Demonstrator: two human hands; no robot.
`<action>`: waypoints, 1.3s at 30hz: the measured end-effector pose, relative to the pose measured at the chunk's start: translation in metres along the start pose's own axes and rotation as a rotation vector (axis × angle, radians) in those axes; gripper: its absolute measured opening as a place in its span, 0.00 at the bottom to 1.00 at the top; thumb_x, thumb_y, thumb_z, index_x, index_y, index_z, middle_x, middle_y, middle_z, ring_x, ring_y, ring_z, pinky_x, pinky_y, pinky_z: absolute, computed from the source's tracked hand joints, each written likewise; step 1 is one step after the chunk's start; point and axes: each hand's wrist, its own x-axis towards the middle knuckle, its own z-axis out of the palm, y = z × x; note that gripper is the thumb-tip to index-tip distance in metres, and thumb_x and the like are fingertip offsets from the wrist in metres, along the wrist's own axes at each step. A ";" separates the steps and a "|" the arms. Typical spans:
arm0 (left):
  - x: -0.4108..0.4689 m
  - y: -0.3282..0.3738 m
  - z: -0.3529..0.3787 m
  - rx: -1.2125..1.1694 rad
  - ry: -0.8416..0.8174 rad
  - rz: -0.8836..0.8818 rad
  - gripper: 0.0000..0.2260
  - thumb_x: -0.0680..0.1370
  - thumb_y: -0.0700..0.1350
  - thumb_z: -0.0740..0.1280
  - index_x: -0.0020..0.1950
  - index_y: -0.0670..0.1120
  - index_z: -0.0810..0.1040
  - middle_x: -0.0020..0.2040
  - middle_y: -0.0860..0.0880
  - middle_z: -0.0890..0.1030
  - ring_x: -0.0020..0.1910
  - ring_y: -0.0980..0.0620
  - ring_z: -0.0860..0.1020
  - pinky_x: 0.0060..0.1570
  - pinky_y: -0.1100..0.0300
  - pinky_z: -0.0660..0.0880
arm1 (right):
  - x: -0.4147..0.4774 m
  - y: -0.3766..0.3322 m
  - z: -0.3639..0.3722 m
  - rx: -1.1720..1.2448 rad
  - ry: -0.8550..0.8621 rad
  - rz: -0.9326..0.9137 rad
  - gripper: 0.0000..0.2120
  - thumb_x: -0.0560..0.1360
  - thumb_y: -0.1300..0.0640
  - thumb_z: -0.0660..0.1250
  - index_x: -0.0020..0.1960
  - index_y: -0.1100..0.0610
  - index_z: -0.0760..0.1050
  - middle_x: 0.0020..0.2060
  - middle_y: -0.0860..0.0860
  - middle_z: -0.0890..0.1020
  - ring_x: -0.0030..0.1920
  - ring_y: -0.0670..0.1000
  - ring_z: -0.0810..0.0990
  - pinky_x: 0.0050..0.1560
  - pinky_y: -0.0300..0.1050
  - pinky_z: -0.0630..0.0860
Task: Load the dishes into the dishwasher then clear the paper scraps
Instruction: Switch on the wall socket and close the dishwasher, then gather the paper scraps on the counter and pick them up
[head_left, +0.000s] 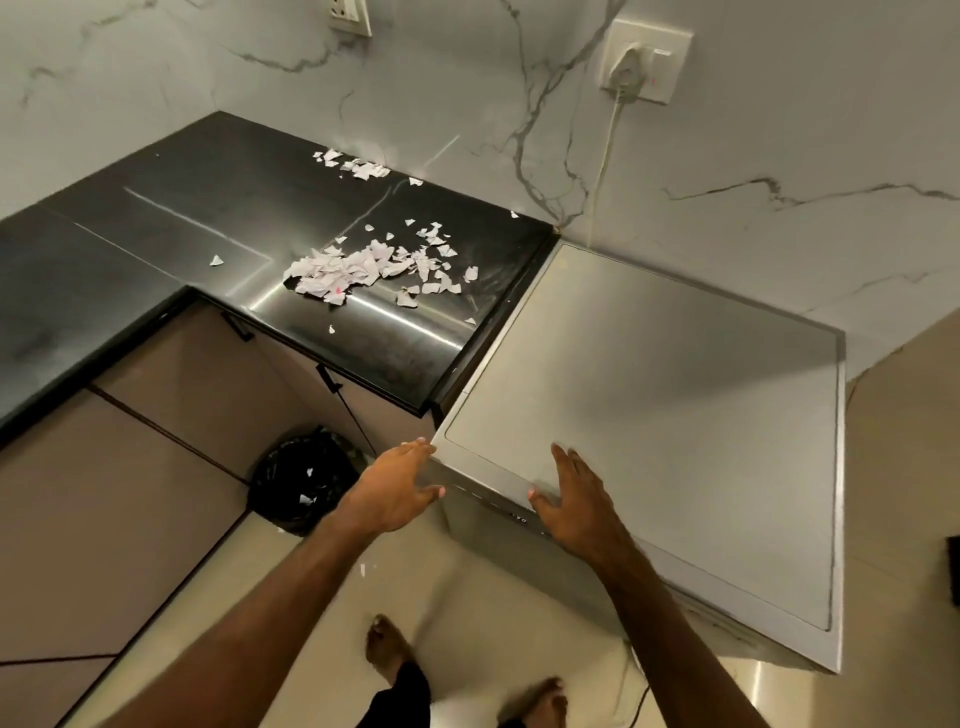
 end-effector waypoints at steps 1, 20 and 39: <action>0.002 -0.007 -0.005 -0.004 0.002 0.006 0.34 0.79 0.56 0.70 0.82 0.51 0.59 0.82 0.50 0.59 0.81 0.49 0.58 0.79 0.52 0.56 | 0.004 -0.006 0.002 -0.001 -0.002 -0.004 0.39 0.82 0.43 0.66 0.85 0.51 0.50 0.84 0.54 0.54 0.83 0.56 0.54 0.81 0.54 0.56; 0.052 -0.196 -0.114 -0.108 -0.018 -0.019 0.34 0.79 0.56 0.69 0.82 0.50 0.59 0.82 0.49 0.59 0.80 0.49 0.59 0.78 0.49 0.60 | 0.102 -0.201 0.116 -0.027 -0.088 -0.182 0.37 0.83 0.44 0.66 0.85 0.52 0.53 0.84 0.49 0.57 0.84 0.50 0.53 0.82 0.47 0.55; 0.183 -0.298 -0.213 -0.046 0.016 -0.101 0.36 0.79 0.59 0.68 0.82 0.47 0.59 0.82 0.46 0.58 0.81 0.49 0.57 0.79 0.54 0.56 | 0.327 -0.299 0.146 -0.382 -0.189 -0.616 0.33 0.84 0.33 0.46 0.85 0.44 0.45 0.83 0.40 0.45 0.82 0.39 0.38 0.84 0.50 0.41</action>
